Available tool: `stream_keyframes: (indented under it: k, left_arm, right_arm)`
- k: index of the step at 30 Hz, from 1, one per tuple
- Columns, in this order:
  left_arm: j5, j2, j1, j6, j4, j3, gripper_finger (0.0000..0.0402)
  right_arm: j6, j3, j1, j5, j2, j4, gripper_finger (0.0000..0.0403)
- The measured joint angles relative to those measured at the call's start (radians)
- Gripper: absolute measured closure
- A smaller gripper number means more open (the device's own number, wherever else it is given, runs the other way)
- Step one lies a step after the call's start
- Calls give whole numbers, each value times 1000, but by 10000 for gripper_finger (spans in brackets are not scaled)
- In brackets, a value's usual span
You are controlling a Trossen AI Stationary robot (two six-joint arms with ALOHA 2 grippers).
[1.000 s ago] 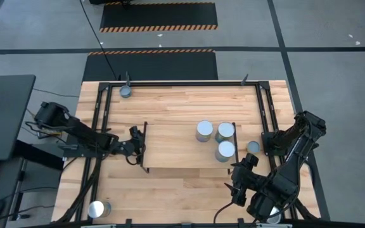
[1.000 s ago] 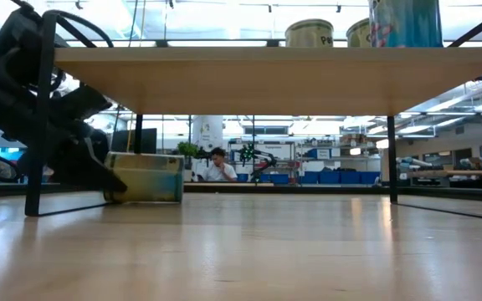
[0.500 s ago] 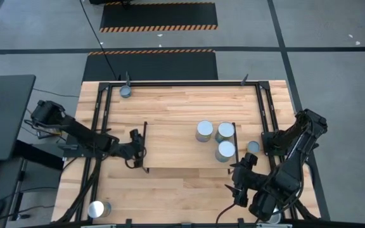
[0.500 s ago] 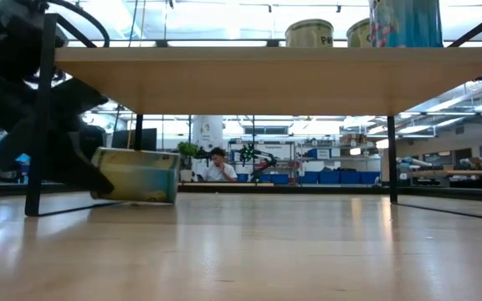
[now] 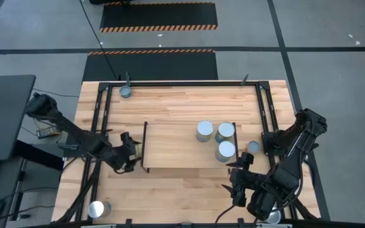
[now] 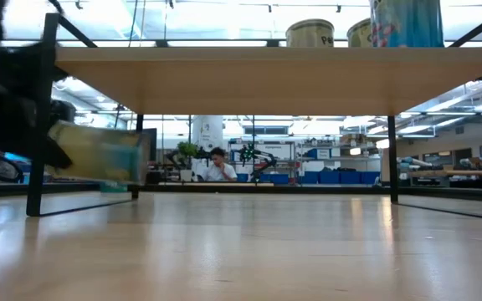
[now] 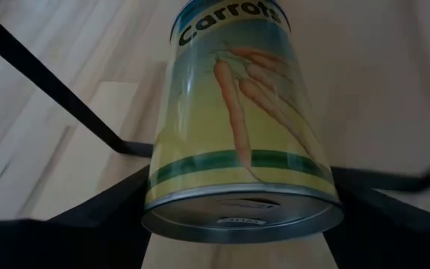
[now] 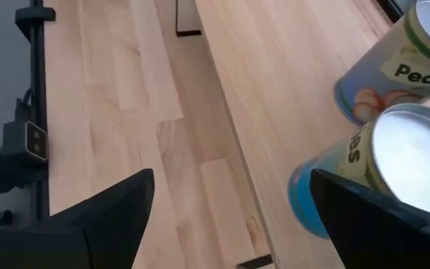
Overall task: Pick and place cans onto a shelf
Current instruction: Put the canned carrots on the shelf
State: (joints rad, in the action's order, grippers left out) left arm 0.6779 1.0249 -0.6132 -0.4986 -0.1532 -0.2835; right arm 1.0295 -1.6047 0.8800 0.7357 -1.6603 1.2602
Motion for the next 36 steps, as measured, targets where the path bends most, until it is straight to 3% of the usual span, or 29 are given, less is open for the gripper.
stream_keyframes:
  k: [4,10,22,25,28,33,36]
  left_arm:
    - [-22,-93,-61,-53,-270,-116,86]
    - [-133,-119,-75,-169,-813,-421,86]
    - [-389,-116,-68,-396,-1277,-715,86]
    - [-431,-116,-72,-432,-1332,-802,86]
    - [-401,-116,-84,-415,-1316,-916,86]
    - [-237,-116,-100,-276,-1222,-1056,86]
    - [-120,-116,-100,-110,-1083,-1079,86]
  right_arm:
    - [-39,-5,-37,-61,7,5,36]
    - [-114,-69,-55,-47,43,4,36]
    - [-236,-72,-57,39,71,-25,36]
    - [-307,-60,-63,73,71,-94,36]
    - [-401,-41,-72,114,71,-194,36]
    - [-611,-38,-94,206,71,-362,36]
    - [-803,-38,-120,213,71,-503,36]
